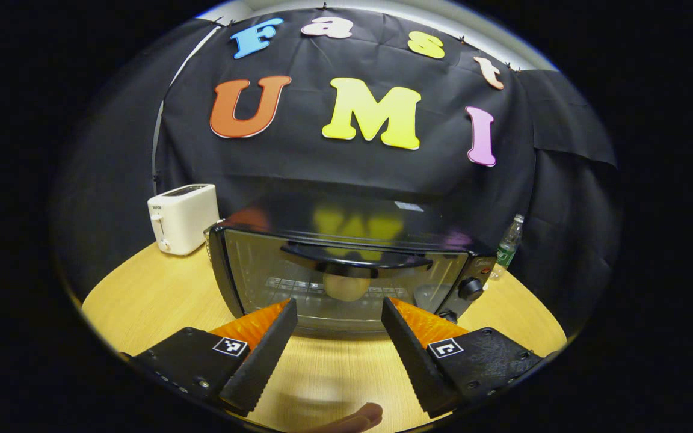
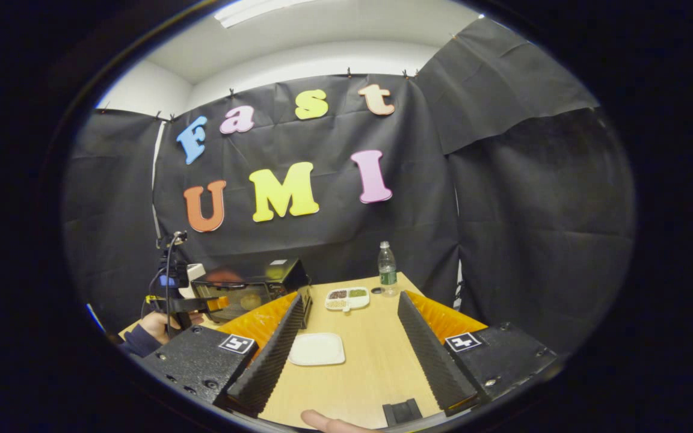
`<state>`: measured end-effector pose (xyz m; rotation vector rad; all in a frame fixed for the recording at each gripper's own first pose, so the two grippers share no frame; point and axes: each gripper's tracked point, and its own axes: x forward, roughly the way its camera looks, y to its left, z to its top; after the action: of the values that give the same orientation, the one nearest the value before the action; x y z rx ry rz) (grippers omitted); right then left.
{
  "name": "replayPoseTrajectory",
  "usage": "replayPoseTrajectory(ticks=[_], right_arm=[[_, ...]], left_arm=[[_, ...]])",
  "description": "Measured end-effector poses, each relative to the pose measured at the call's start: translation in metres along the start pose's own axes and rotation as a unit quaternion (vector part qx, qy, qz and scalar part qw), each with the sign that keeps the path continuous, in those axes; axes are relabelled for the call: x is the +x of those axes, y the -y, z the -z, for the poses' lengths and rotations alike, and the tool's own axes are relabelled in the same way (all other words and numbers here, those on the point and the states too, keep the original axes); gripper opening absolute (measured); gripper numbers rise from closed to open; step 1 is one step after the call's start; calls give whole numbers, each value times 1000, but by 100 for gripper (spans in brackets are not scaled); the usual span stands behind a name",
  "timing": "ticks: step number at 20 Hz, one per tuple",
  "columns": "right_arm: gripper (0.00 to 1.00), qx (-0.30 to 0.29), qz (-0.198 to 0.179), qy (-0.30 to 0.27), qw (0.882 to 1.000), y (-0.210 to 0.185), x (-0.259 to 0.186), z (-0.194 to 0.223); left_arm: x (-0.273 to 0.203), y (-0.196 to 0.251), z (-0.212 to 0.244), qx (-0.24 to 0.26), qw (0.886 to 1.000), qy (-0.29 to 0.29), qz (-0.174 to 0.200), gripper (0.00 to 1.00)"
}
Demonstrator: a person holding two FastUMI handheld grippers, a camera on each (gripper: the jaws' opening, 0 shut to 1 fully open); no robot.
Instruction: Open the electric oven with the left hand, put the food in, and close the electric oven.
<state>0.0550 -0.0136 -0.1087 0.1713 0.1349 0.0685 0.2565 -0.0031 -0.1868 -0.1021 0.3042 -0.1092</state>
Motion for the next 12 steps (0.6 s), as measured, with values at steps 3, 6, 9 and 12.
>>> replayPoseTrajectory(ticks=[3, 6, 9, 12], right_arm=[[96, -4, -5, 2, 1000, -6, -2, -3], [96, -8, -10, 7, 1000, -14, -8, -7], [96, -12, -9, 13, 1000, -18, -10, -11], [96, -22, -14, 18, 1000, -26, -14, -17]], left_arm=[[-25, -1, -26, 5, 999, 35, -4, 93], [-52, -3, -52, 9, 998, 66, -6, 93], [-83, -2, -70, 21, 996, 85, -3, 93], [-123, -5, -85, 23, 994, 107, -16, 93]])
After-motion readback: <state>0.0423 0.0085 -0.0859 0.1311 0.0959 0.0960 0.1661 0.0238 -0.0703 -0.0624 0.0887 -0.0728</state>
